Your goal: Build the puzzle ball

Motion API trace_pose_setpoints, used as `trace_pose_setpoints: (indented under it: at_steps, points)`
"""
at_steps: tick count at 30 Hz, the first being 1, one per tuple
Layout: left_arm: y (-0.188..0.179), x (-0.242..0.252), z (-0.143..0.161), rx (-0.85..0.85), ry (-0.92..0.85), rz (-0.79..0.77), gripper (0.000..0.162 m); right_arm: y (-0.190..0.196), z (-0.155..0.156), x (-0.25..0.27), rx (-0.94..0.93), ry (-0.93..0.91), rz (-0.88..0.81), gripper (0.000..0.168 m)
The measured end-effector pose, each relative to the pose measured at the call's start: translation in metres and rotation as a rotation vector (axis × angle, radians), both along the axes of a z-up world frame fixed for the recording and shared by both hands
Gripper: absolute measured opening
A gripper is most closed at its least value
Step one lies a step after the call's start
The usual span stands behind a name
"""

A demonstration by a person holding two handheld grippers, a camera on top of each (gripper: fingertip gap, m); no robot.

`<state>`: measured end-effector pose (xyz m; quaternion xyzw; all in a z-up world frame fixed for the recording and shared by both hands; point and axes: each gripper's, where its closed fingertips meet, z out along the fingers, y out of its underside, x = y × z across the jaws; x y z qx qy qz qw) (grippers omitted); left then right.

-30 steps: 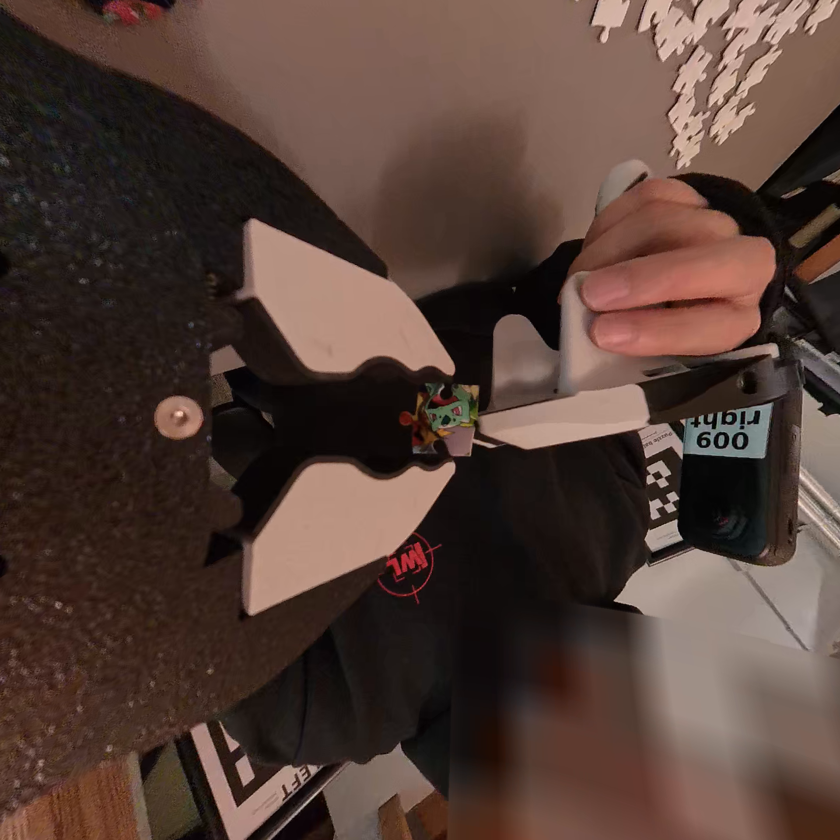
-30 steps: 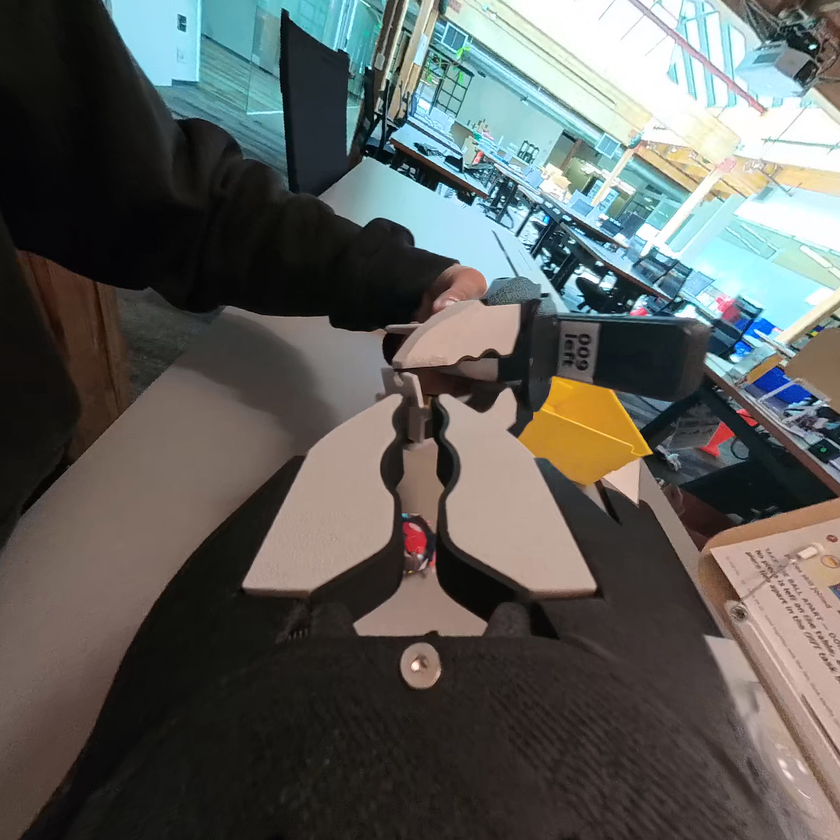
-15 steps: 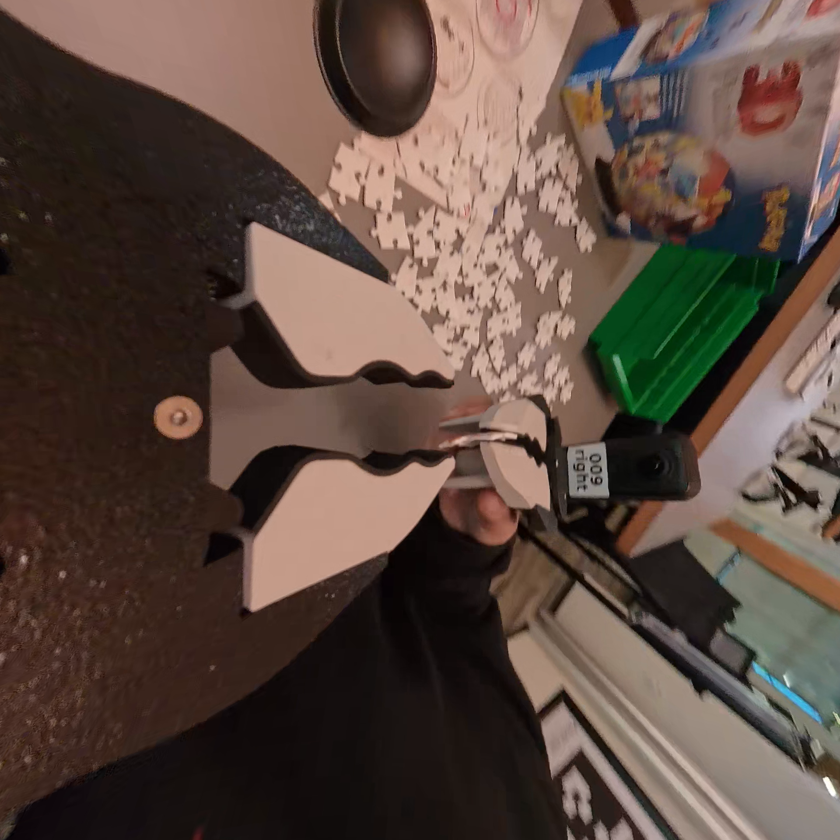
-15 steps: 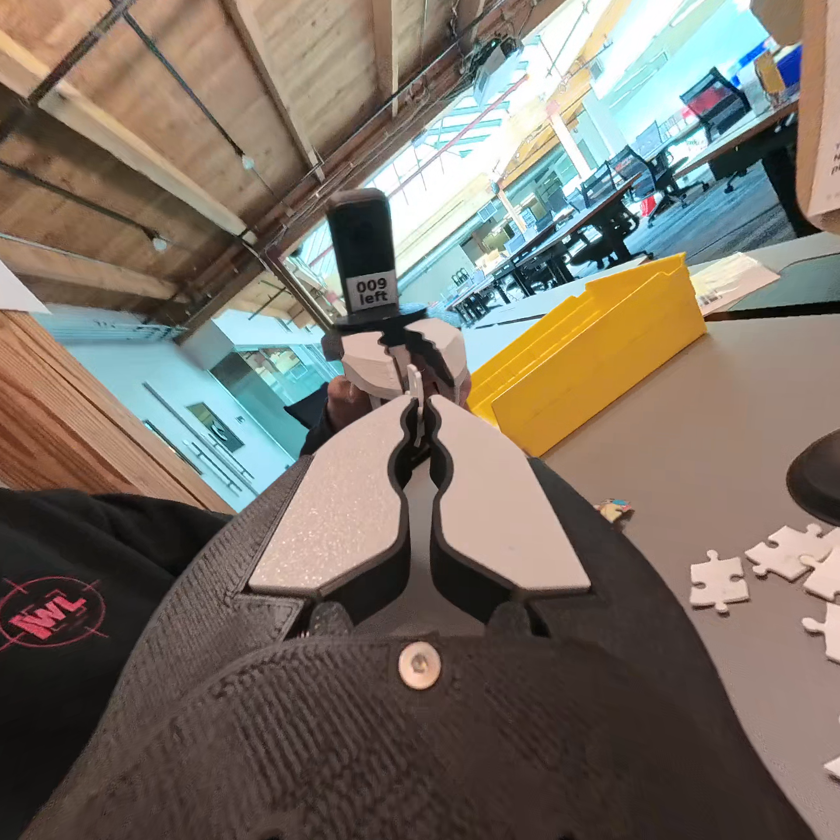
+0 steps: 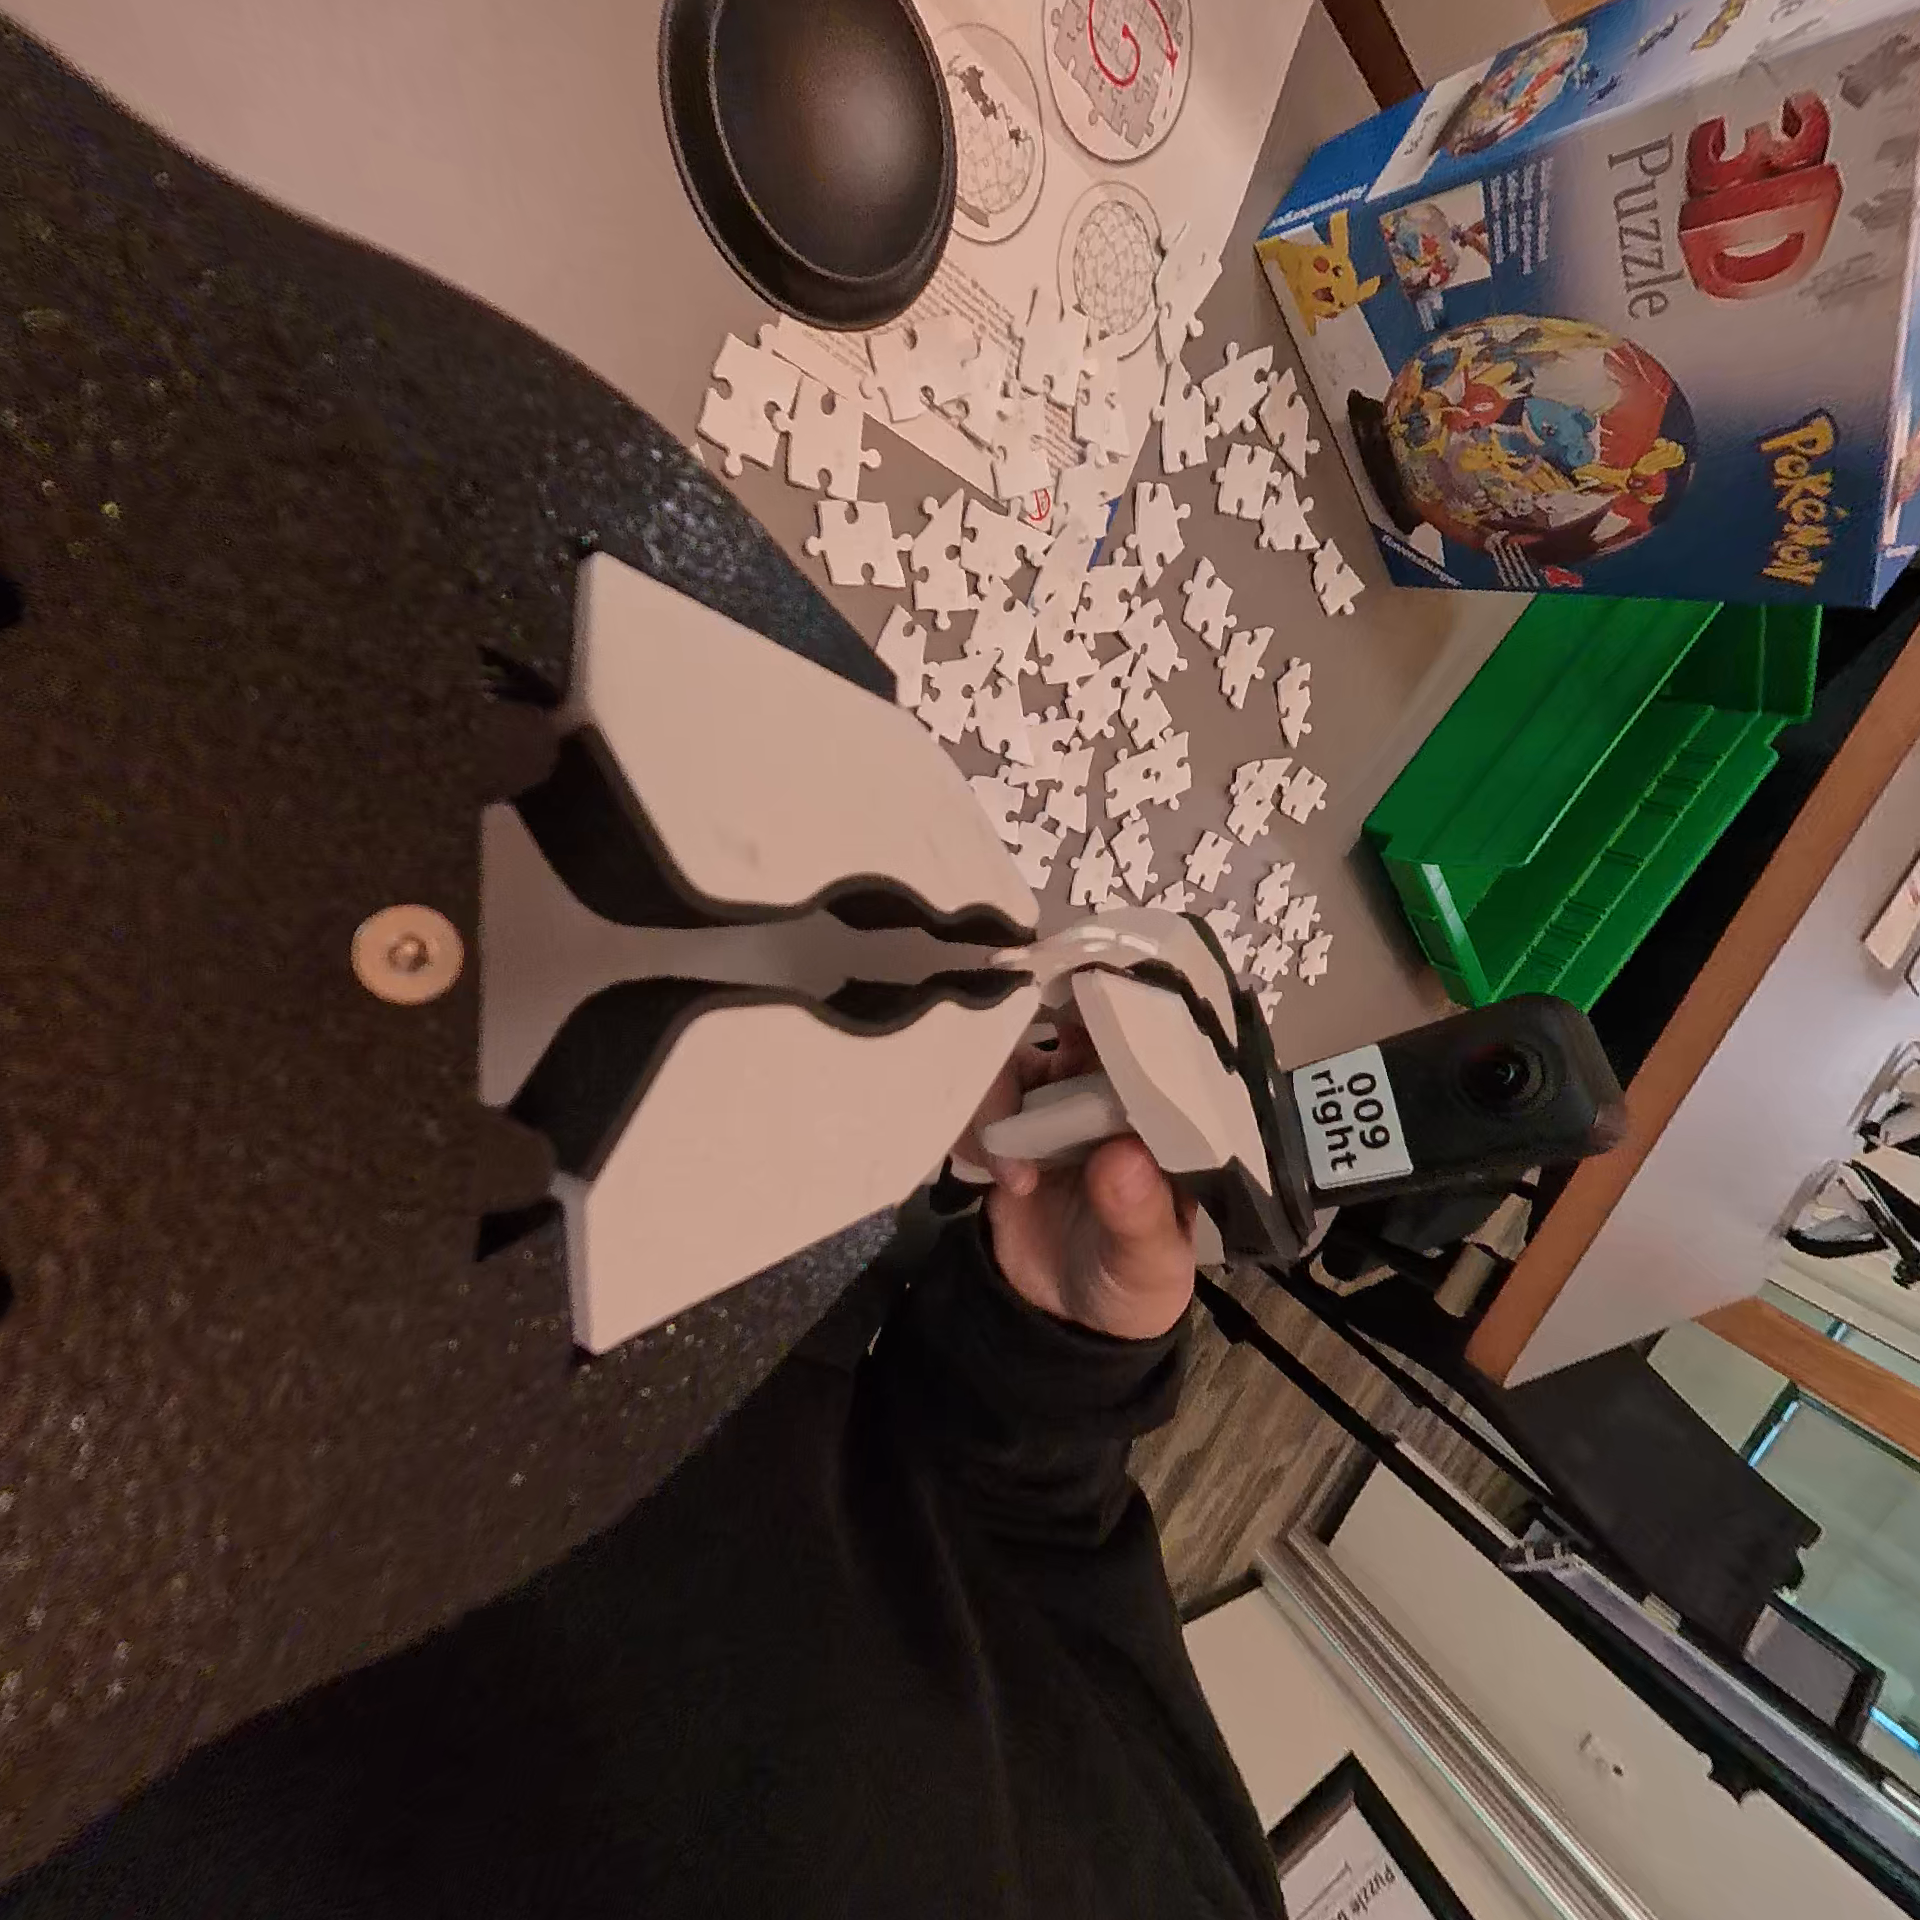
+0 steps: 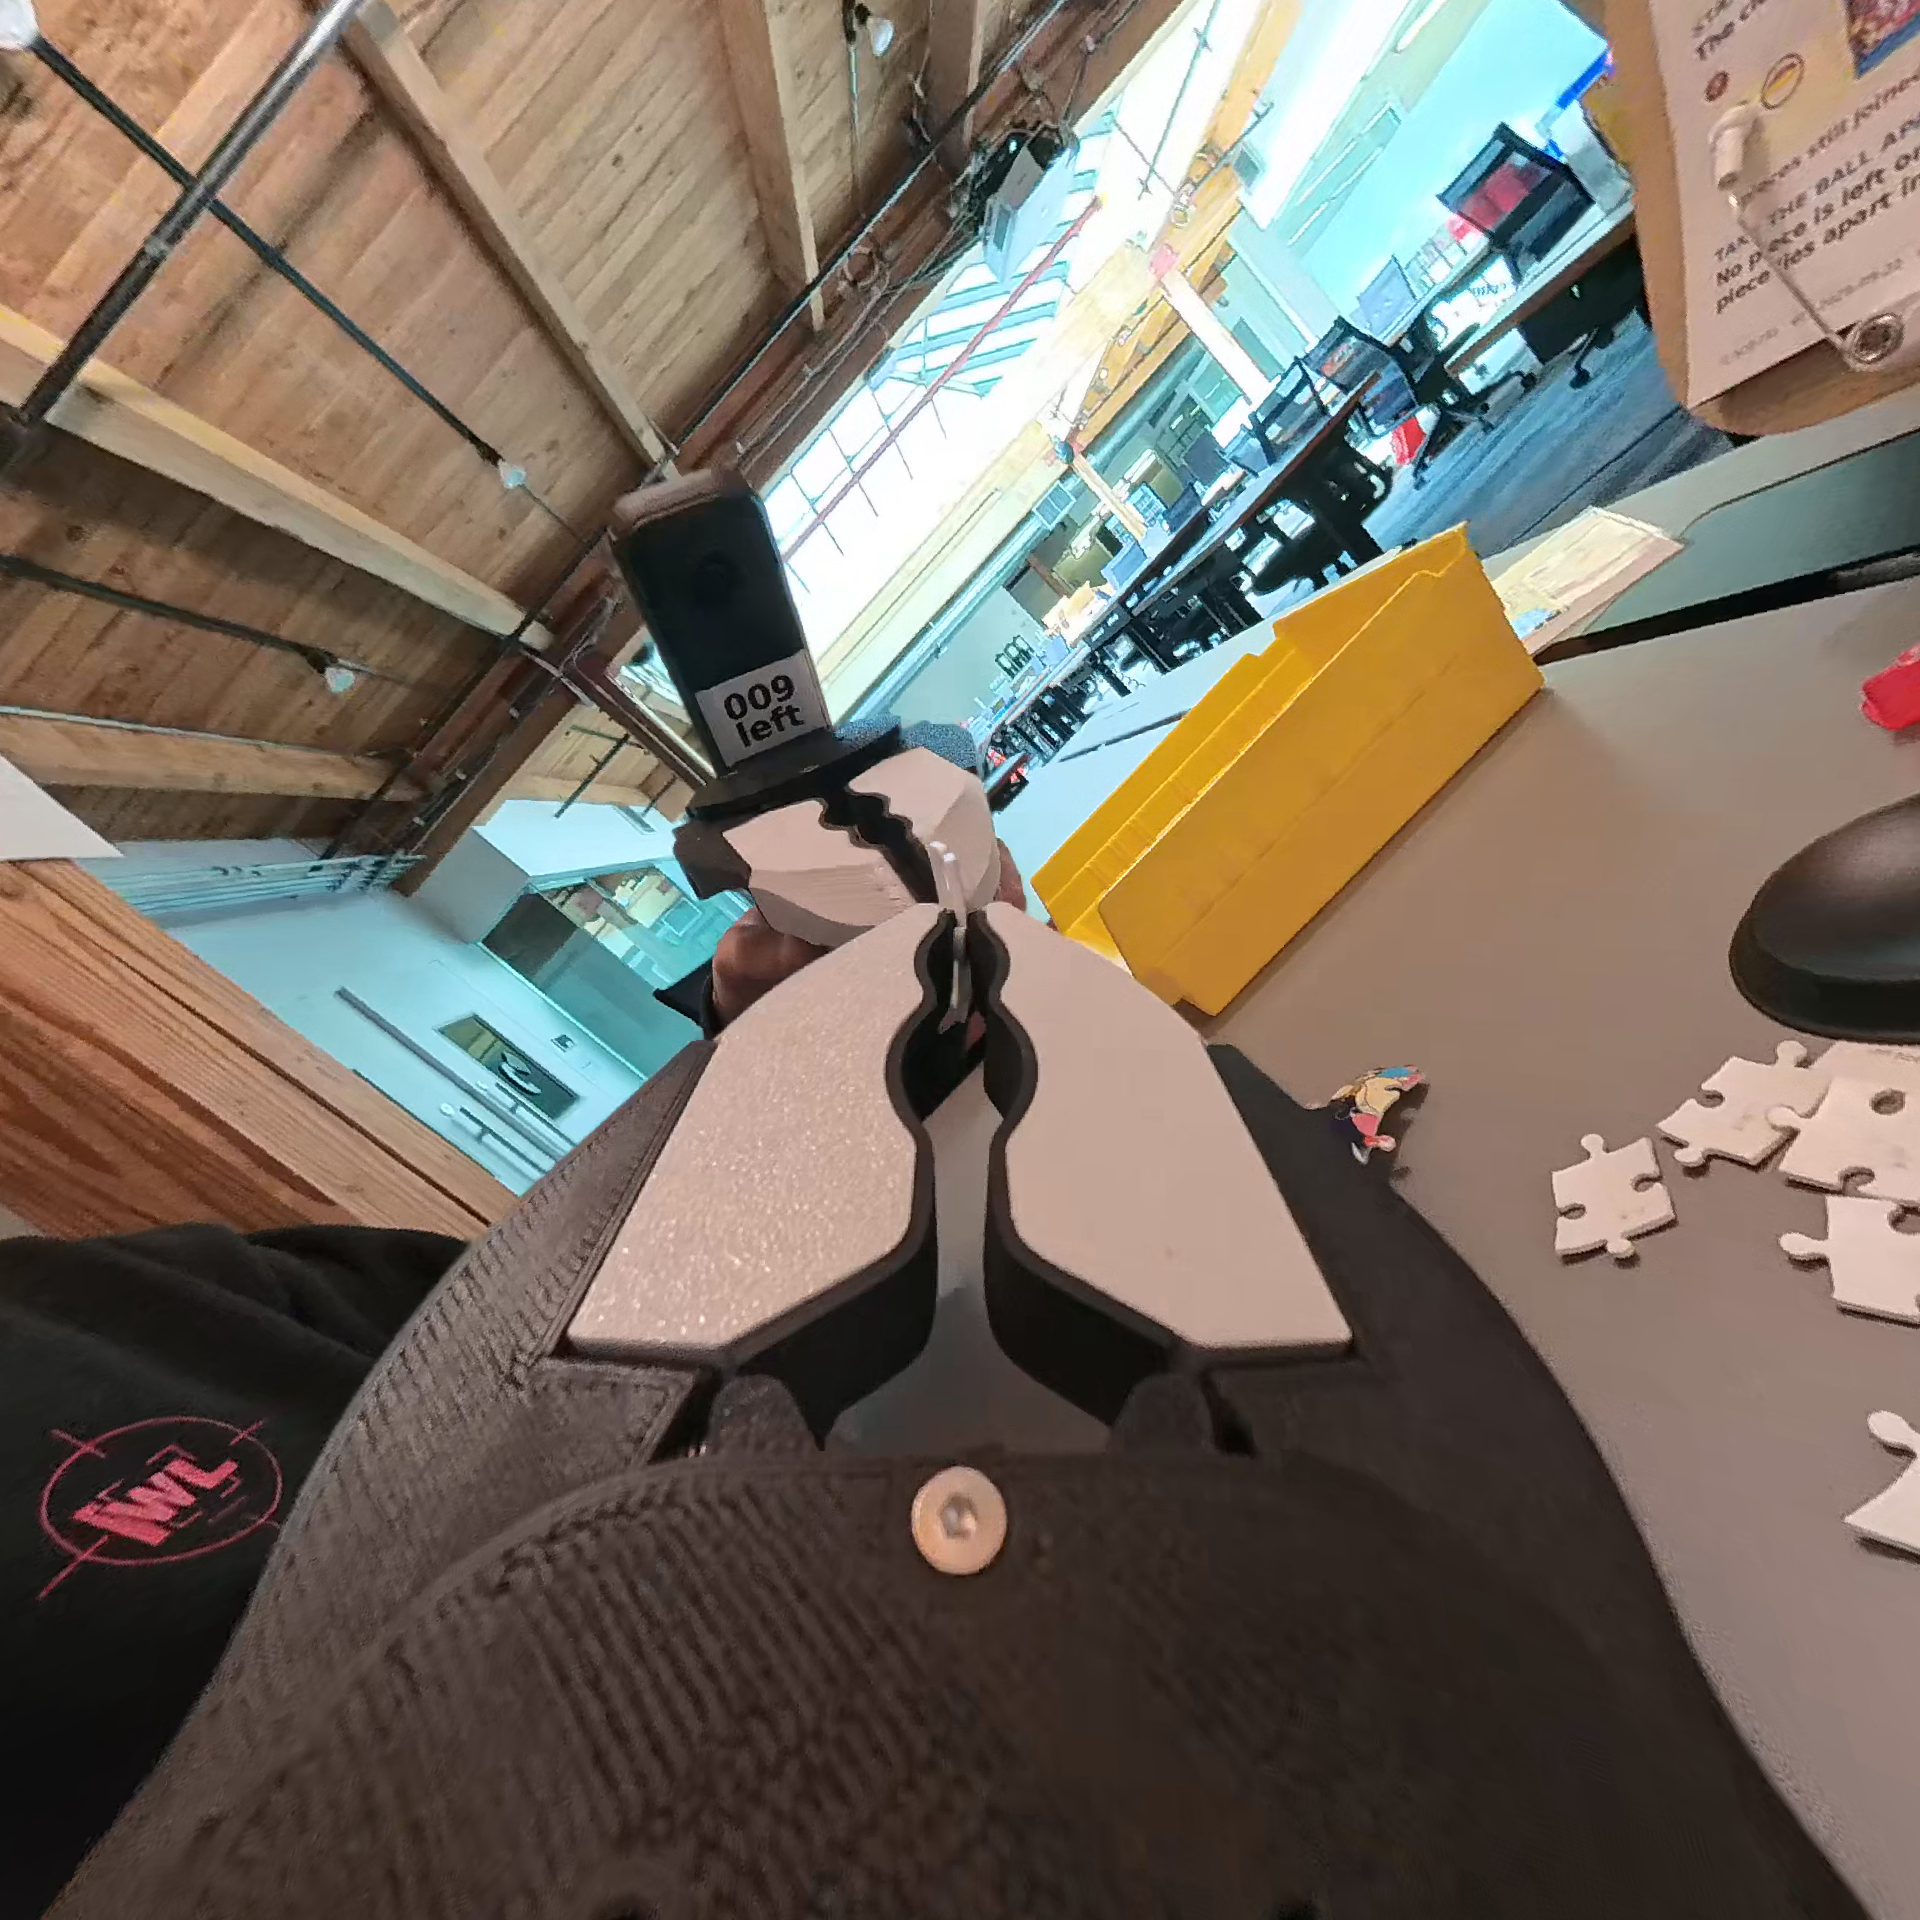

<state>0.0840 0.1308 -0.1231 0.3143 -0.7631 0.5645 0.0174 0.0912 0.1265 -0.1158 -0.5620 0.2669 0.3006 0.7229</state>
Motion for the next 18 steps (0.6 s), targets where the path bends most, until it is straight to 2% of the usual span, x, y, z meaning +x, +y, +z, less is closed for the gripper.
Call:
trace_pose_setpoints:
  at_steps: [4,6,10,13,15,18]
  points:
    - [0.0,0.005,-0.001,0.01,-0.006,0.033,0.001,-0.006,0.0,0.006,0.016,-0.009,-0.032,0.006]
    - [0.002,0.007,-0.002,-0.012,0.019,0.046,0.001,-0.013,0.0,0.013,0.018,-0.026,-0.071,0.003]
    - [0.004,0.009,-0.007,-0.035,0.064,0.051,0.001,-0.022,-0.005,0.016,-0.052,-0.118,-0.104,0.007]
    - [0.005,0.011,-0.012,-0.03,0.073,0.065,0.001,-0.032,-0.01,0.011,-0.119,-0.251,-0.12,0.022]
    - [0.01,0.013,-0.017,-0.001,0.065,0.089,0.001,-0.048,-0.017,0.007,-0.179,-0.392,-0.149,0.022]
    - [0.026,0.02,-0.028,0.055,0.063,0.163,0.001,-0.084,-0.042,0.019,-0.359,-0.613,-0.282,0.023]
